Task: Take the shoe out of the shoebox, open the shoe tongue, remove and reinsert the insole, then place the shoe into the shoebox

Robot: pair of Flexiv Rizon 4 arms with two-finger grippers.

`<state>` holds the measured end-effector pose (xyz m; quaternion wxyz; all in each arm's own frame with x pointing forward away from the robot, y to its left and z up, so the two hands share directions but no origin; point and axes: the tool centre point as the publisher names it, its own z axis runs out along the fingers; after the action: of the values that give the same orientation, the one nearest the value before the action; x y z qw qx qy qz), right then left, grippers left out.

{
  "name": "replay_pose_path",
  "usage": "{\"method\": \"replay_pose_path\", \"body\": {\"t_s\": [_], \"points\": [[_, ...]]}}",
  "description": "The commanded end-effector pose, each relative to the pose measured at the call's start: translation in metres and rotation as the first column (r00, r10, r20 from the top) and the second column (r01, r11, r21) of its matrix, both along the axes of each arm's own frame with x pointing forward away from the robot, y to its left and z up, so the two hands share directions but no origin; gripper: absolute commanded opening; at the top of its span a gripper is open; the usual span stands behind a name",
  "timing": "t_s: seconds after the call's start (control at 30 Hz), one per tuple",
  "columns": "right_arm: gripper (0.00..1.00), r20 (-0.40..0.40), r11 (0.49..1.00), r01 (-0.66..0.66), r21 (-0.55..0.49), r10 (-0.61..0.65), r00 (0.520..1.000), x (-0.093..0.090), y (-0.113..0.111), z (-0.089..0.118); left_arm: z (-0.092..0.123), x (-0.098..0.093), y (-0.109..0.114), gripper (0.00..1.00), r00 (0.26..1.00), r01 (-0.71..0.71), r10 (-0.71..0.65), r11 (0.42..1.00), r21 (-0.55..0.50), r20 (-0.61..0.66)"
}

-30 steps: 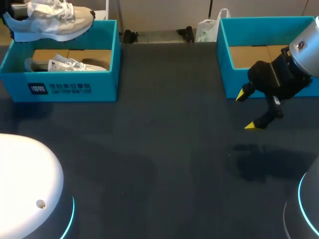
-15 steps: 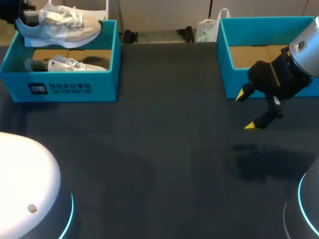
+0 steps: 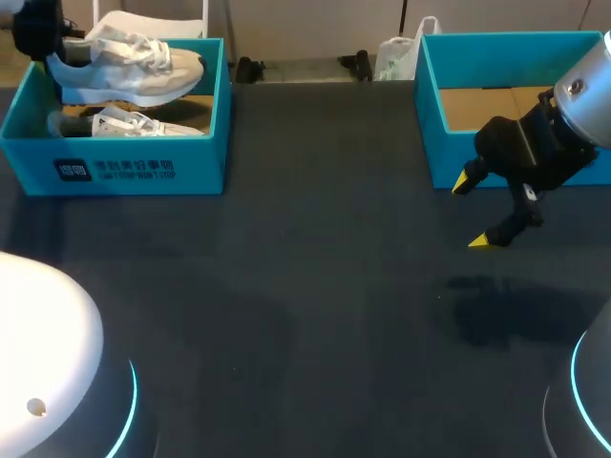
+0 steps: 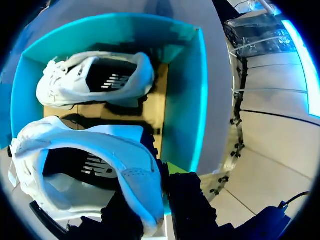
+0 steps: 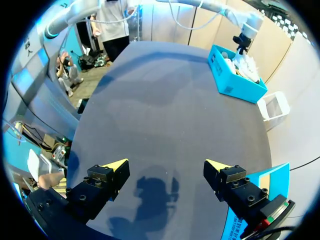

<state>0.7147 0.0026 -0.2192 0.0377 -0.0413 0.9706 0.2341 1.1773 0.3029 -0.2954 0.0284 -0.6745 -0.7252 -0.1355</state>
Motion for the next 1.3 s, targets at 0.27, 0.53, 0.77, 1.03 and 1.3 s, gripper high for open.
{"method": "replay_pose_path", "body": {"t_s": [0.27, 0.53, 0.77, 1.03, 1.3], "points": [[1.0, 0.001, 1.0, 0.002, -0.002, -0.002, 1.0, 0.0, 0.001, -0.001, -0.038, 0.018, -0.011, 0.0, 1.0, 0.004, -0.004, 1.0, 0.013, 0.008], [1.0, 0.001, 1.0, 0.002, -0.002, -0.002, 1.0, 0.0, 0.001, -0.001, -0.056, 0.023, -0.013, 0.0, 1.0, 0.012, -0.012, 1.0, 0.024, 0.006], [1.0, 0.001, 1.0, 0.002, -0.002, -0.002, 1.0, 0.0, 0.001, -0.001, -0.061, 0.021, -0.014, 0.0, 1.0, 0.007, -0.007, 0.999, 0.045, 0.001], [1.0, 0.001, 1.0, 0.002, -0.002, -0.002, 1.0, 0.0, 0.001, -0.001, -0.067, 0.023, -0.013, 0.48, 1.0, 0.005, -0.005, 0.999, 0.053, -0.015], [1.0, 0.001, 1.0, 0.002, -0.002, -0.002, 1.0, 0.0, 0.001, -0.001, -0.049, 0.019, -0.012, 0.73, 0.999, 0.019, -0.018, 1.0, 0.014, -0.03]]}}
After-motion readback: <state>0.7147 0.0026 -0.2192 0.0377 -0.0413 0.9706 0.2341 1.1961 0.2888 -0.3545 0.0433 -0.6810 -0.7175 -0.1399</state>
